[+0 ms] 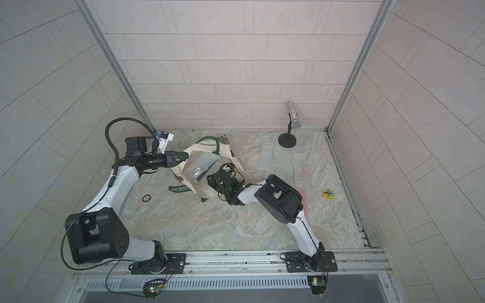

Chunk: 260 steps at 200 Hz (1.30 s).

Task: Take out the pencil case from the canvas bag
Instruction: Pick up the pencil case from the canvas bag.

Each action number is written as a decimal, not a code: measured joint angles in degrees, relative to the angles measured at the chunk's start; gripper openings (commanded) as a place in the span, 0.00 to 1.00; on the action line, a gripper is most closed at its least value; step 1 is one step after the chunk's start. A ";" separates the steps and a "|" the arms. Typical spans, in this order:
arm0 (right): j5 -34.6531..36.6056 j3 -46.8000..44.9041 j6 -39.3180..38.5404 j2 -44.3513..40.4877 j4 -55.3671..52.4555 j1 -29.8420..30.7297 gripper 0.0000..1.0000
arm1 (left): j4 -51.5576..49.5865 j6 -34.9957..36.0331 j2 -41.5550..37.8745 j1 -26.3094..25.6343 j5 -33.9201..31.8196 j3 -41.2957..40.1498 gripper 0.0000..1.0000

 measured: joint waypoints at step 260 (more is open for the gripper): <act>-9.22 -13.11 -32.39 -19.12 -11.74 -0.66 0.25 | 4.90 -5.57 -1.57 0.00 -3.74 -1.62 0.00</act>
